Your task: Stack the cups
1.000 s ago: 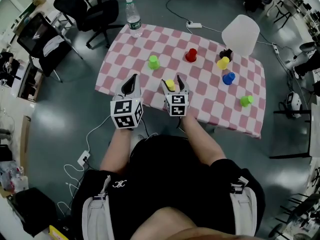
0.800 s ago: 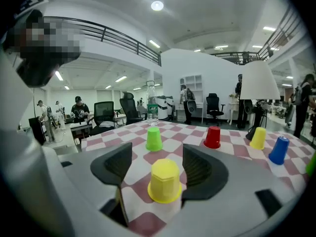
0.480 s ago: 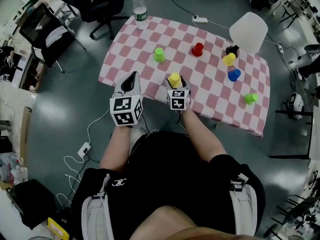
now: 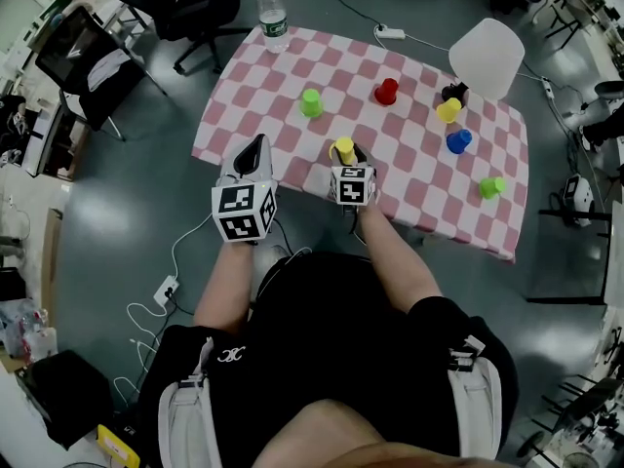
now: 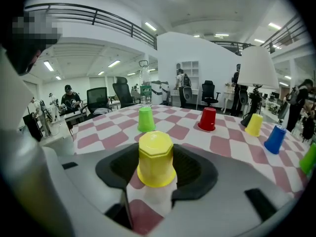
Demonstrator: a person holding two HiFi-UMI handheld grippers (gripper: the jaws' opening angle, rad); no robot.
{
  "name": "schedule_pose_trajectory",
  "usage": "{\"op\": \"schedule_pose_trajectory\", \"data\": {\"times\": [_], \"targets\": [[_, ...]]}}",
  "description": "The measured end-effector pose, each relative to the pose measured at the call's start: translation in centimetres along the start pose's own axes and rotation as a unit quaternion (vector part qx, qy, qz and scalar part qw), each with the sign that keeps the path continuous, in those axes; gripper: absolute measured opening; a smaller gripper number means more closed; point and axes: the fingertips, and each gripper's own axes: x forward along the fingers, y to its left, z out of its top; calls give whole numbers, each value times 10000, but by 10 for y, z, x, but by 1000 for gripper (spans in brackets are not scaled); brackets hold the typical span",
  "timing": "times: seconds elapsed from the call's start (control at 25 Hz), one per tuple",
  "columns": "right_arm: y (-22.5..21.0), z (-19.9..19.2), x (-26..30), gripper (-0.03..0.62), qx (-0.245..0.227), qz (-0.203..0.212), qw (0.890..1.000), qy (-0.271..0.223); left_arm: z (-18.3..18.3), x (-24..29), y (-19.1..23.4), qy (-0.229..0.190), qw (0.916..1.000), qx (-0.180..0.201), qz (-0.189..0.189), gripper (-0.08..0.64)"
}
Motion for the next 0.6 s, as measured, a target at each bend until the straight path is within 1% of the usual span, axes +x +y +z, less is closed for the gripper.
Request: {"op": "schedule_pose_trajectory", "data": {"times": [0.12,0.44,0.6], "targets": [[-6,11,-8,215,-6,-49,9999,-135,2,4,-6,-29,10000,1,-81,15],[-36,45,-33,215,61,-360,9976,-583,2,17,-30,-20,9993,8,-377,15],[-53,41,-44,215,120,-554,9966,-591,0,23,-46,4,9983,30,-575,15]]}}
